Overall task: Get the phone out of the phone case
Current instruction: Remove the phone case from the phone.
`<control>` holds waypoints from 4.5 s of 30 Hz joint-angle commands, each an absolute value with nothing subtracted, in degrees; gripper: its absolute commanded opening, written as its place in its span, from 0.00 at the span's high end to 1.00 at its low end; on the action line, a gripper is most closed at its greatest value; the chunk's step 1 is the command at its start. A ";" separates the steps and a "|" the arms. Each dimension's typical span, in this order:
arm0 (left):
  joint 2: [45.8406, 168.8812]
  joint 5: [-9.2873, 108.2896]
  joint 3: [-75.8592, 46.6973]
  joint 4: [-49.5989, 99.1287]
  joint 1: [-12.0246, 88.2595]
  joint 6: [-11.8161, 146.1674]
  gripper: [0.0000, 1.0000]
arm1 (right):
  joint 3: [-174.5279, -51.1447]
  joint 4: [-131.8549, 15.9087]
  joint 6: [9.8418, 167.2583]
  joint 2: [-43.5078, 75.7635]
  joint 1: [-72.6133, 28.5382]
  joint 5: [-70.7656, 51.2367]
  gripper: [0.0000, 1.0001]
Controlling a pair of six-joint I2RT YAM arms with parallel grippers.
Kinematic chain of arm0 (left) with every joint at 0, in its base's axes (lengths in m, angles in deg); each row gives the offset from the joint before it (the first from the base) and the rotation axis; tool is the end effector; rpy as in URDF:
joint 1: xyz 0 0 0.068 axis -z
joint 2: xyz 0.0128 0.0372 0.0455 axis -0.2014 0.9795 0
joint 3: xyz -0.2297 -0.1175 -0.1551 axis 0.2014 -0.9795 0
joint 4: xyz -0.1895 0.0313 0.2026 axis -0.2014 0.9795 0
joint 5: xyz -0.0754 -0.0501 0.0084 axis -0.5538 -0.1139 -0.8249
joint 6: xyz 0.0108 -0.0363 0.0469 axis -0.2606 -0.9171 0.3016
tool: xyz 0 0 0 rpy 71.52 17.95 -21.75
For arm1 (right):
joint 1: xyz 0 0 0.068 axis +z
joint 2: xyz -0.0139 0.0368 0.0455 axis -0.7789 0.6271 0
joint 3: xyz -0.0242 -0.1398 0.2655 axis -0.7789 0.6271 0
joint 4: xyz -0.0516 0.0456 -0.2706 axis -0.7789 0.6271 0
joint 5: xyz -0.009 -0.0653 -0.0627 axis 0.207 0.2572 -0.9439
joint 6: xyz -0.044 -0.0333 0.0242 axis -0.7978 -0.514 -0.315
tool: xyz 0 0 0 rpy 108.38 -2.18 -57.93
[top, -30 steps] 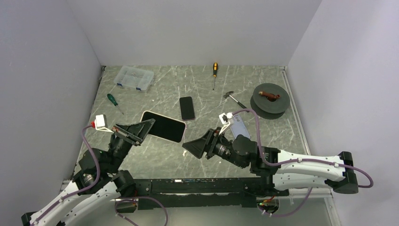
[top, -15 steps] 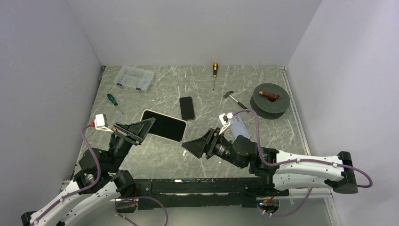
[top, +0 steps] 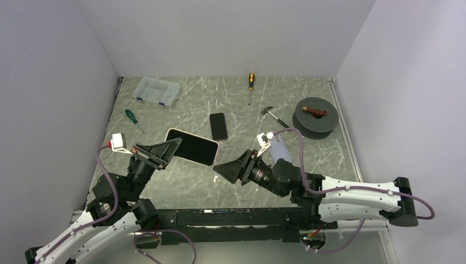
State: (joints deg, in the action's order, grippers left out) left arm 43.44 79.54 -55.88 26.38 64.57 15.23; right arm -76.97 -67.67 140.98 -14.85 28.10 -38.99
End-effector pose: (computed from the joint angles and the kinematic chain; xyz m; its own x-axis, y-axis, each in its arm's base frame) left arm 0.0556 -0.0462 0.3552 -0.3839 -0.8711 -0.3063 0.4201 0.1306 -0.8980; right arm 0.0567 0.2110 0.3476 -0.7283 0.4486 -0.5180 -0.4286 0.2916 0.8552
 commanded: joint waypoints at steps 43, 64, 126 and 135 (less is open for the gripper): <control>42.76 78.55 -55.71 20.65 64.43 13.98 1.00 | -76.02 -73.96 140.67 -15.79 26.43 -38.42 0.45; 43.06 77.48 -55.36 20.31 64.43 13.70 1.00 | -77.61 -71.00 142.84 -13.72 26.02 -38.82 0.43; 43.39 77.10 -53.29 21.20 64.42 14.02 1.00 | -74.77 -72.16 146.08 -14.75 24.25 -37.36 0.48; 44.01 75.67 -52.40 18.90 64.41 13.94 1.00 | -74.32 -72.17 146.75 -14.11 24.25 -37.49 0.54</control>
